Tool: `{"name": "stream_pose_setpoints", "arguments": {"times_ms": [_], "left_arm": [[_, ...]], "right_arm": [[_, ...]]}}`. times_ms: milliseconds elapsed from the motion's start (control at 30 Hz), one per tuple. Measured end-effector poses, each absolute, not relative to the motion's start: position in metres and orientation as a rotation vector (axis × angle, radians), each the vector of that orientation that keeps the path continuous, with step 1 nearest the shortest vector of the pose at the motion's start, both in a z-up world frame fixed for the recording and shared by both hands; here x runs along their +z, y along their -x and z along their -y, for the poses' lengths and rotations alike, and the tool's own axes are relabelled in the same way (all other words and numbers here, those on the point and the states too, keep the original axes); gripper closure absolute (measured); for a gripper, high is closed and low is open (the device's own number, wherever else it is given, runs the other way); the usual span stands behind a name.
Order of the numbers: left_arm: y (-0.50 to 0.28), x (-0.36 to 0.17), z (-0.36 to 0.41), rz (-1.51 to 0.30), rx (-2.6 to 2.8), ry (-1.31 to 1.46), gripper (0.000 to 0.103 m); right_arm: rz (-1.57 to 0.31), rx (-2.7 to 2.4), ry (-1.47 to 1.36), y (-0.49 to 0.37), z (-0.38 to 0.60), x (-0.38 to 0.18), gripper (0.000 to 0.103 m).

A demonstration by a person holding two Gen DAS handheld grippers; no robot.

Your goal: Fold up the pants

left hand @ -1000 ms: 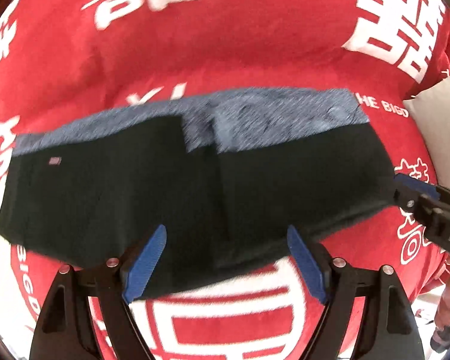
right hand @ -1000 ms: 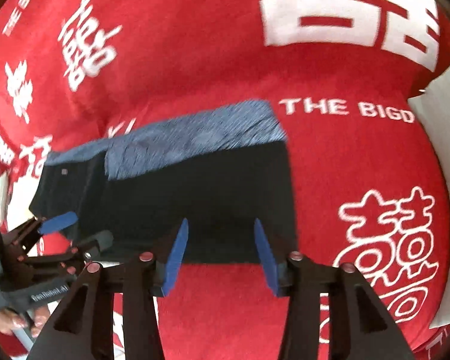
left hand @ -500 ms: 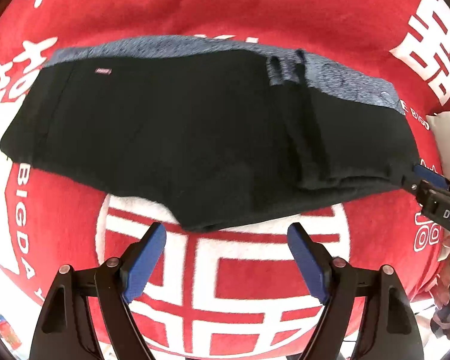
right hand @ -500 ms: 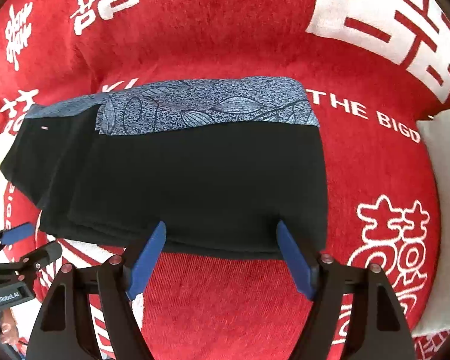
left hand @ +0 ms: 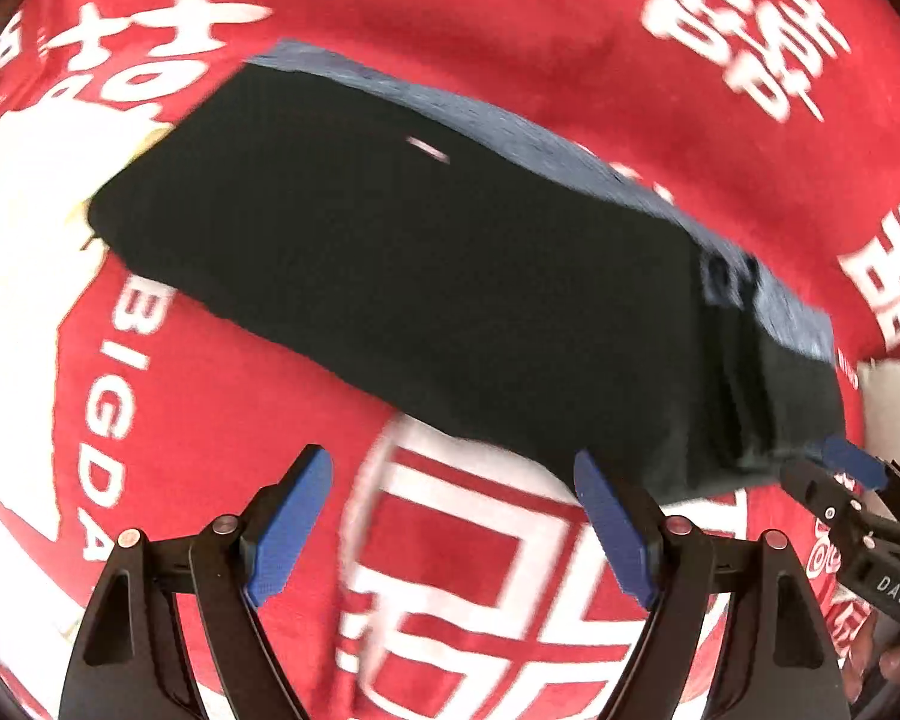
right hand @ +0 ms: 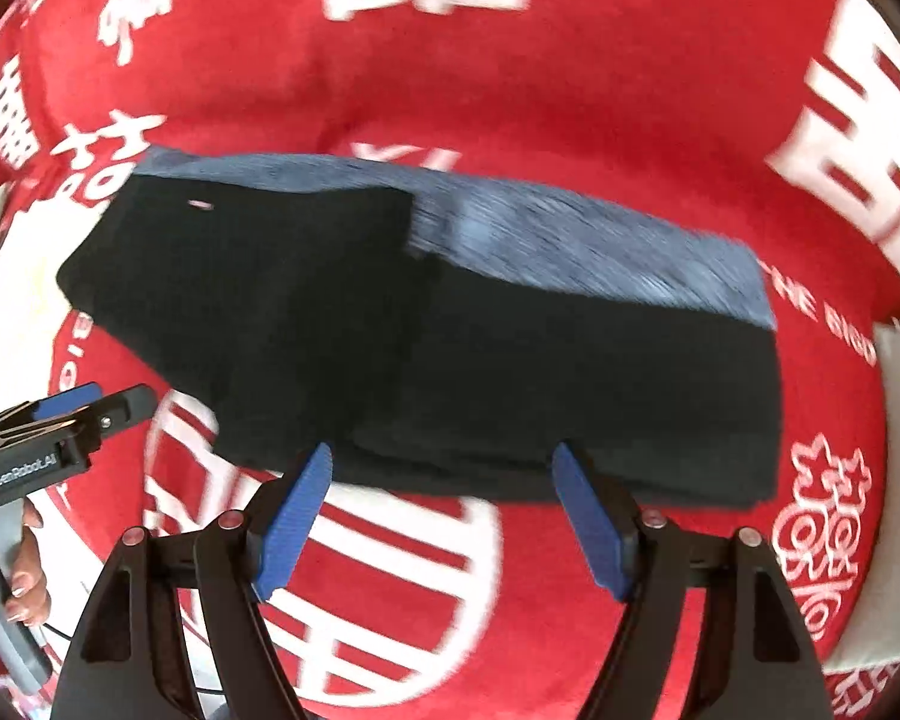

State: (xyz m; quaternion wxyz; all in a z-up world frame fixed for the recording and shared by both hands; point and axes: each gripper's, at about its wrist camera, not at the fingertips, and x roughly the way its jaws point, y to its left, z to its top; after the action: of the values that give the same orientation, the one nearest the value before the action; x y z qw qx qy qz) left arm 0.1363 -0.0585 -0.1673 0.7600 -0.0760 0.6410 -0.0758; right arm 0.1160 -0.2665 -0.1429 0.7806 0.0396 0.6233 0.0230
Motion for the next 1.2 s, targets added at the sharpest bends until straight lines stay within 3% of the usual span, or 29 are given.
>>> {"name": "stream_pose_setpoints", "arguments": {"times_ms": [333, 767, 1200], "left_arm": [[-0.152, -0.174, 0.003, -1.386, -0.019, 0.179, 0.020], [-0.157, -0.179, -0.016, -1.370, -0.042, 0.254, 0.020], [-0.166, -0.188, -0.073, -1.274, -0.143, 0.567, 0.020]], "right_arm": [[-1.450, 0.090, -0.088, -0.147, 0.231, -0.177, 0.024], [-1.469, 0.057, 0.025, -0.141, 0.218, -0.180, 0.024], [-1.466, 0.051, 0.047, -0.141, 0.216, -0.184, 0.022]]}}
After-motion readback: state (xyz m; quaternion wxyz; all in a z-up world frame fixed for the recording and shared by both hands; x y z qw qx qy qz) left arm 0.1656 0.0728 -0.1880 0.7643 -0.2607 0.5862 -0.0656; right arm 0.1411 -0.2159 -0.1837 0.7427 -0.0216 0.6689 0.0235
